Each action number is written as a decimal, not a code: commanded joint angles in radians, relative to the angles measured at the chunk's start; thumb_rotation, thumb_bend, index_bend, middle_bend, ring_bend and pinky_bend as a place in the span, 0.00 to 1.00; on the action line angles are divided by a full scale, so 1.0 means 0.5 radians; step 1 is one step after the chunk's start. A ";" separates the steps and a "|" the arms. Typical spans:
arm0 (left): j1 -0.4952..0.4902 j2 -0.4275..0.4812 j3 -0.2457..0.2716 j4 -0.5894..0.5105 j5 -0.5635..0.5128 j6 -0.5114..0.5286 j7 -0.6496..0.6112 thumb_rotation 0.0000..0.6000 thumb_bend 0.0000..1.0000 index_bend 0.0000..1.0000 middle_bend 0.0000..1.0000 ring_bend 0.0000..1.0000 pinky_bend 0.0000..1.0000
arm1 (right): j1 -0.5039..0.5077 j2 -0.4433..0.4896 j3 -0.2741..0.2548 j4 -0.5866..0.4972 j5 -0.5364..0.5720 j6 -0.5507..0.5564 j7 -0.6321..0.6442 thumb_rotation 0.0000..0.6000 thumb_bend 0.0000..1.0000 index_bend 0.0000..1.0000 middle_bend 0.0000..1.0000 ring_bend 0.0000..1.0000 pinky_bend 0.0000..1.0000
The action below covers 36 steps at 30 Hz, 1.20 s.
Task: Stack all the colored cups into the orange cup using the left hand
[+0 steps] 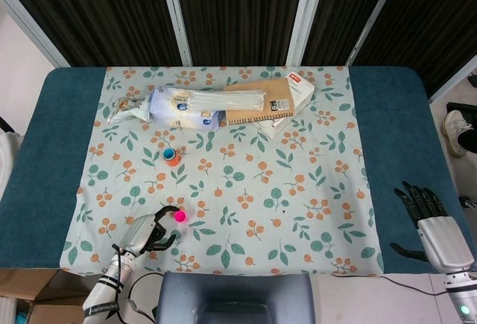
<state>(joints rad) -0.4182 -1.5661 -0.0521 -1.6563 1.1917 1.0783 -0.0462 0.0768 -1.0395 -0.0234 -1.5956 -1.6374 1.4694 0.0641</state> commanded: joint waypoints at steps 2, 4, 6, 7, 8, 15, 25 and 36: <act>-0.024 -0.069 -0.026 0.076 -0.038 -0.049 0.021 1.00 0.39 0.26 1.00 1.00 1.00 | -0.002 -0.001 0.002 -0.001 0.011 -0.003 -0.013 1.00 0.13 0.00 0.00 0.00 0.00; -0.029 -0.101 -0.049 0.109 -0.054 -0.048 0.025 1.00 0.38 0.26 1.00 1.00 1.00 | 0.000 -0.002 0.002 -0.004 0.010 -0.004 -0.016 1.00 0.13 0.00 0.00 0.00 0.00; -0.032 -0.118 -0.067 0.130 -0.061 -0.048 0.018 1.00 0.38 0.26 1.00 1.00 1.00 | 0.001 -0.003 -0.001 -0.004 0.007 -0.008 -0.023 1.00 0.13 0.00 0.00 0.00 0.00; -0.035 -0.127 -0.077 0.144 -0.063 -0.048 0.019 1.00 0.38 0.27 1.00 1.00 1.00 | 0.001 -0.003 -0.002 -0.005 0.005 -0.008 -0.023 1.00 0.13 0.00 0.00 0.00 0.00; -0.037 -0.132 -0.083 0.152 -0.065 -0.051 0.016 1.00 0.38 0.27 1.00 1.00 1.00 | 0.000 -0.002 -0.002 -0.006 0.005 -0.007 -0.022 1.00 0.13 0.00 0.00 0.00 0.00; -0.060 -0.177 -0.123 0.201 -0.078 -0.109 -0.057 1.00 0.38 0.37 1.00 1.00 1.00 | -0.006 -0.003 0.000 -0.006 0.007 0.007 -0.024 1.00 0.12 0.00 0.00 0.00 0.00; -0.087 -0.230 -0.190 0.267 -0.153 -0.157 -0.087 1.00 0.46 0.56 1.00 1.00 1.00 | -0.008 0.009 -0.014 -0.006 -0.011 0.006 -0.017 1.00 0.13 0.00 0.00 0.00 0.00; -0.160 -0.185 -0.435 0.259 -0.151 -0.071 -0.140 1.00 0.52 0.64 1.00 1.00 1.00 | -0.005 0.012 -0.013 -0.012 0.001 -0.006 -0.019 1.00 0.13 0.00 0.00 0.00 0.00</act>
<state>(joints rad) -0.4810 -1.6650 -0.2278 -1.5278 1.1114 1.0223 -0.1069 0.0743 -1.0334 -0.0296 -1.6014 -1.6369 1.4662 0.0544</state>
